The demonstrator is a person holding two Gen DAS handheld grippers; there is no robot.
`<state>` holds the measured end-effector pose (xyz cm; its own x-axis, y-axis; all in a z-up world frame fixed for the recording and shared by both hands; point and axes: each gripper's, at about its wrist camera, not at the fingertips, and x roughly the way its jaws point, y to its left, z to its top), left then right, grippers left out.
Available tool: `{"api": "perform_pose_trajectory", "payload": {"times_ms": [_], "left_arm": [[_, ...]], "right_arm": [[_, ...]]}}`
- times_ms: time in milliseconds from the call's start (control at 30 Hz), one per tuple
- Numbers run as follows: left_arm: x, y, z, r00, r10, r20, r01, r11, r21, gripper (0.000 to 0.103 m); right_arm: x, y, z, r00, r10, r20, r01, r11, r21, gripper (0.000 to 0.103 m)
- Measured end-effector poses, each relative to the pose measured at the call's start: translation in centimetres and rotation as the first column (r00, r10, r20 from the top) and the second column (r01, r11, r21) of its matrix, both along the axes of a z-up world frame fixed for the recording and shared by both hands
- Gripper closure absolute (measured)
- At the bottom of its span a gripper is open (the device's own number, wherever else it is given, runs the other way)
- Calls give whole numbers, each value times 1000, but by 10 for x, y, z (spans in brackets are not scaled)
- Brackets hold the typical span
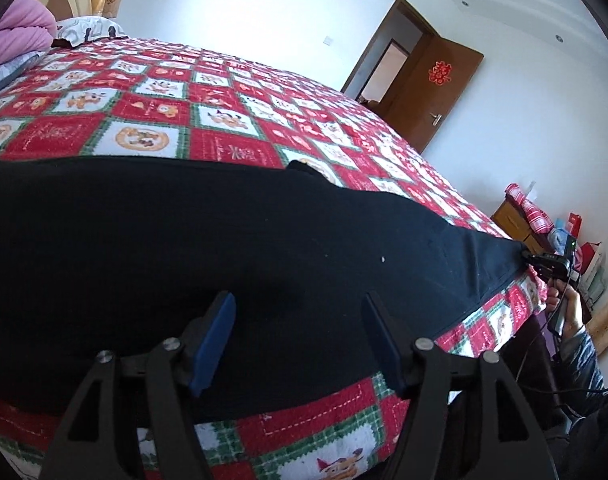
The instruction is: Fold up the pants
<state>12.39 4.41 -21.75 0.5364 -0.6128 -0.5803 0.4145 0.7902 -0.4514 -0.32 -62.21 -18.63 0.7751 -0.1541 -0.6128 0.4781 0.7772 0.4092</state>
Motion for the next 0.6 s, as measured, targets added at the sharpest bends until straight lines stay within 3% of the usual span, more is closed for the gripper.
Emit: {"api": "perform_pose_trajectory", "payload": {"times_ms": [167,267,367,433,467,500,567,600], "left_arm": [[1,5,-2,1000,-3,-9,3,999,-32,35],[1,2,-3,1000,-12,-1,12,1000,-21,35],[3,4,-2,1000,-17,-11,17,999,-29,35],[4,5,-3,1000,-21,-16,21,999,-37,35],[4,5,-4,1000,-22,-17,21,999,-42,35],[4,6,-4,1000,-22,-17,21,999,-44,35],[4,6,-5,1000,-23,-17,22,999,-46,35],[4,6,-5,1000,-24,-17,23,999,-45,35]], "right_arm": [[-23,20,34,989,50,136,-38,995,-96,97],[-27,20,34,996,20,87,-8,991,-132,97],[-18,1,6,999,-34,-39,30,995,-99,97],[-20,-5,0,999,-35,-36,32,997,-73,96],[-20,-5,3,998,-41,-47,37,995,-87,90],[-20,-3,6,997,-52,-57,45,993,-110,72],[-25,2,18,991,-120,-60,106,973,-205,53],[-28,6,25,987,-154,-42,139,957,-256,51]]}}
